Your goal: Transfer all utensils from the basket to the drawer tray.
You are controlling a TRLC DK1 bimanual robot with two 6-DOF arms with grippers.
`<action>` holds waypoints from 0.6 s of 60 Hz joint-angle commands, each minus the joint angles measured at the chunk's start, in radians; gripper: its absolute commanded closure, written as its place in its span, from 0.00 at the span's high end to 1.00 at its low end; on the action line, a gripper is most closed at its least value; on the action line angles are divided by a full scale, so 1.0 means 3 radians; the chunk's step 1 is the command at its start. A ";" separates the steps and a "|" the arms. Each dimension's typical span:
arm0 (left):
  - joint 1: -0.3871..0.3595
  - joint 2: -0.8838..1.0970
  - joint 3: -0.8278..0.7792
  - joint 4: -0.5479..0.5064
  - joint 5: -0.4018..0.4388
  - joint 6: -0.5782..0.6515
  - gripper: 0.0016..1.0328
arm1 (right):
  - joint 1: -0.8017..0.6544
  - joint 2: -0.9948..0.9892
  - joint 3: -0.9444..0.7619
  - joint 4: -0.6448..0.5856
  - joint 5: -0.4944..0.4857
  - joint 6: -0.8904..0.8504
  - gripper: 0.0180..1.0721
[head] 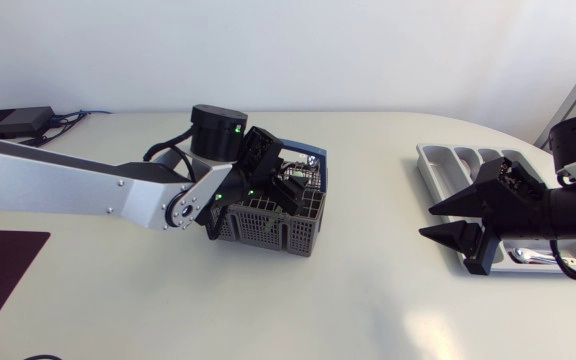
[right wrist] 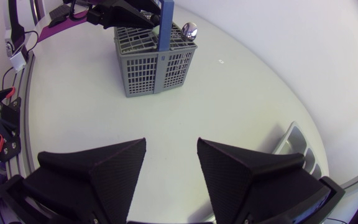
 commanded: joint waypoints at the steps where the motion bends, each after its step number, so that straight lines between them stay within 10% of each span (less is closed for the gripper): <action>1: -0.0024 0.0086 -0.0131 -0.0044 -0.0022 0.0049 0.76 | 0.0098 0.0031 0.0069 0.0029 -0.0041 0.0170 0.58; 36: -0.0116 -0.0558 -0.0904 0.0089 -0.0027 0.0315 0.76 | 0.0584 0.1979 0.1936 -0.0232 -0.0757 0.1239 0.58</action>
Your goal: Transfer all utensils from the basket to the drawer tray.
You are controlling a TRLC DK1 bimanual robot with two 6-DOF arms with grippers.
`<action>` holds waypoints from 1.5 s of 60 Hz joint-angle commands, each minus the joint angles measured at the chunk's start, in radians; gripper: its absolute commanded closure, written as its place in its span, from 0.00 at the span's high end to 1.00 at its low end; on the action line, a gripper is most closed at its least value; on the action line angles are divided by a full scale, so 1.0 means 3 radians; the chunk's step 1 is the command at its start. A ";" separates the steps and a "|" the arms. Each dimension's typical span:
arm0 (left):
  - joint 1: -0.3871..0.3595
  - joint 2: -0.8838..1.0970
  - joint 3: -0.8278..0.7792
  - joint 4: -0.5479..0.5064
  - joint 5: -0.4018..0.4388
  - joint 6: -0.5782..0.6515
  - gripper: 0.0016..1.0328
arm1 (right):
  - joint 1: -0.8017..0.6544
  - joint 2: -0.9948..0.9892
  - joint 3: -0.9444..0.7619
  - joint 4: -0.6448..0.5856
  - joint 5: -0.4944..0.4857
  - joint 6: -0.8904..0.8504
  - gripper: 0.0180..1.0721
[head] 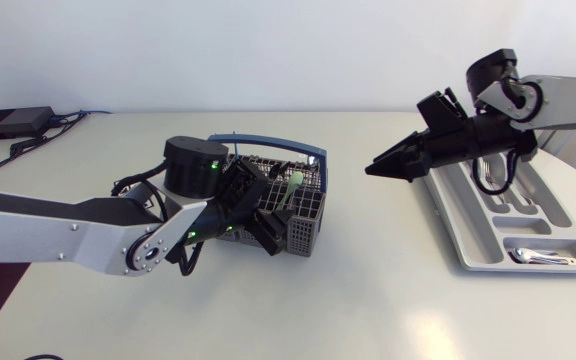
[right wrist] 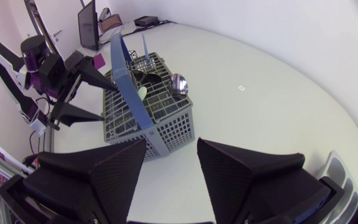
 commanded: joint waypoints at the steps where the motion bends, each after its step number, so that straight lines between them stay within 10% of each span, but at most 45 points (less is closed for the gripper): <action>1: -0.0025 -0.0057 -0.0161 0.0051 -0.0004 0.0117 0.76 | 0.0118 0.0300 0.0306 -0.0164 -0.0108 0.0171 0.58; 31: -0.0025 -0.0047 -0.0212 0.0112 -0.0004 0.0164 0.76 | 0.0506 0.1470 0.1640 -0.1197 -0.0435 0.0053 0.49; 90: -0.0040 0.0040 -0.0202 0.0133 0.0001 0.0169 0.76 | 0.0869 0.2018 0.2423 -0.2102 -0.0389 -0.0239 0.44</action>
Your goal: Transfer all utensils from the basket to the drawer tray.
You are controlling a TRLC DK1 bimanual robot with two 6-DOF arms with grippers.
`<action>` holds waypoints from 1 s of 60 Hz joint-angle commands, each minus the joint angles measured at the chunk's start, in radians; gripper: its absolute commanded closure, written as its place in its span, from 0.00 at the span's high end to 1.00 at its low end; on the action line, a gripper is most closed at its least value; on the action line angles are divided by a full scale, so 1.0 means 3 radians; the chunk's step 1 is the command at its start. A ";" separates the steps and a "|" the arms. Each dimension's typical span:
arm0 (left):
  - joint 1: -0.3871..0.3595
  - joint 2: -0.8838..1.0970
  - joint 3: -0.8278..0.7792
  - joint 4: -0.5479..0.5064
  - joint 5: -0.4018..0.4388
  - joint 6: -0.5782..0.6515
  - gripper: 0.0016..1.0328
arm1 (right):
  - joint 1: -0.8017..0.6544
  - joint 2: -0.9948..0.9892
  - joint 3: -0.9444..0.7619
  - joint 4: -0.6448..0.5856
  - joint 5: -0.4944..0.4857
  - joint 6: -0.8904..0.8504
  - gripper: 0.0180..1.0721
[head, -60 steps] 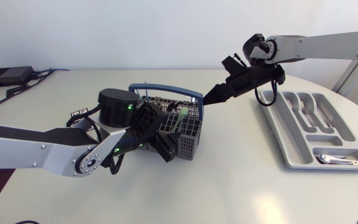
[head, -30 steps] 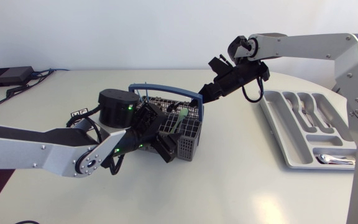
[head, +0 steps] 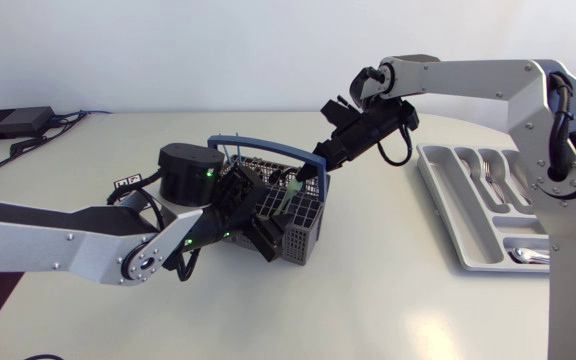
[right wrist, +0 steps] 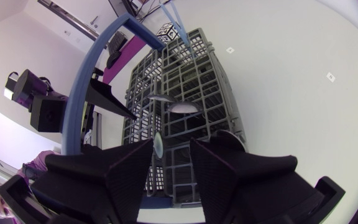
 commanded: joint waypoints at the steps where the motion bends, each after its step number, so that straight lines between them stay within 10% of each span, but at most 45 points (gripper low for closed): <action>1: -0.0024 0.0078 -0.0082 -0.0021 -0.0001 0.0089 0.76 | 0.0072 0.0100 0.0052 -0.0119 -0.0012 -0.0119 0.43; 23: -0.0034 0.0093 -0.0077 -0.0021 -0.0006 0.0089 0.76 | 0.0098 0.0115 0.0058 -0.0150 0.0050 -0.0160 0.05; 60: -0.0100 0.0083 -0.0082 -0.0021 -0.0006 0.0099 0.76 | -0.0230 -0.0058 0.0093 -0.0539 -0.0165 -0.0487 0.05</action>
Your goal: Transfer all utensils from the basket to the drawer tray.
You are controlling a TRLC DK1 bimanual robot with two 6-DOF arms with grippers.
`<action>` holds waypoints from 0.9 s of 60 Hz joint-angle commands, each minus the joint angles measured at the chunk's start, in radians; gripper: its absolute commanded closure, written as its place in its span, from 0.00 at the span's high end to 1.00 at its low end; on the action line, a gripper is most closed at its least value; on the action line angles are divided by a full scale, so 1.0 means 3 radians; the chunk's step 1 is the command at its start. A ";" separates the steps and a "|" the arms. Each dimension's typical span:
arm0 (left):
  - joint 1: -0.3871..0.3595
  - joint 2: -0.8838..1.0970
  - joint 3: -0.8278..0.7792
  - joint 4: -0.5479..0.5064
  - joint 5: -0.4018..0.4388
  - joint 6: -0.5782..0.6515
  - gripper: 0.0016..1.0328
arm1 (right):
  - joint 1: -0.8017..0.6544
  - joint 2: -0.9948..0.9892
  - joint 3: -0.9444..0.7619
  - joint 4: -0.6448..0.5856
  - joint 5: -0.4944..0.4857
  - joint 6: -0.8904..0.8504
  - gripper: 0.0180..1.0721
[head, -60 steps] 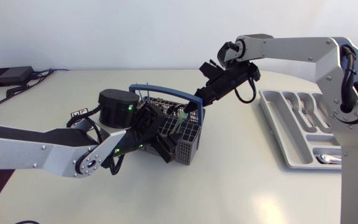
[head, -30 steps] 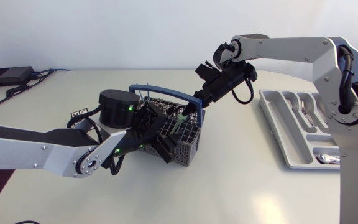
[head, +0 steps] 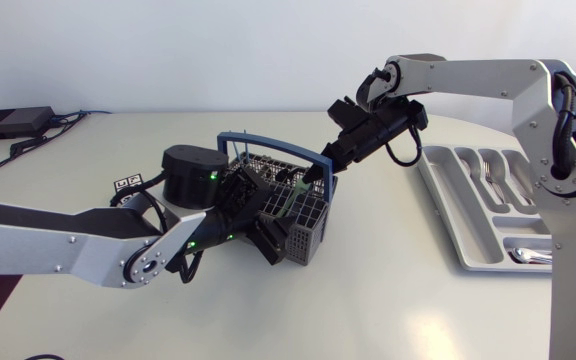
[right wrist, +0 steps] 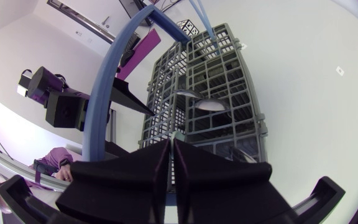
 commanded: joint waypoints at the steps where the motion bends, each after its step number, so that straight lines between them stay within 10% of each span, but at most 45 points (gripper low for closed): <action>1: -0.0038 0.0069 -0.0087 -0.0031 -0.0004 0.0099 0.76 | -0.0124 -0.0064 0.0088 -0.0106 0.0014 -0.0158 0.05; 39: -0.0079 0.0033 -0.0026 -0.0052 -0.0004 0.0094 0.76 | -0.0646 -0.0038 0.0226 -0.0781 -0.0415 -0.0772 0.05; 54: -0.0099 0.0028 -0.0041 -0.0057 -0.0004 0.0094 0.76 | -0.0917 0.0207 0.0579 -0.1671 -0.0630 -0.1477 0.05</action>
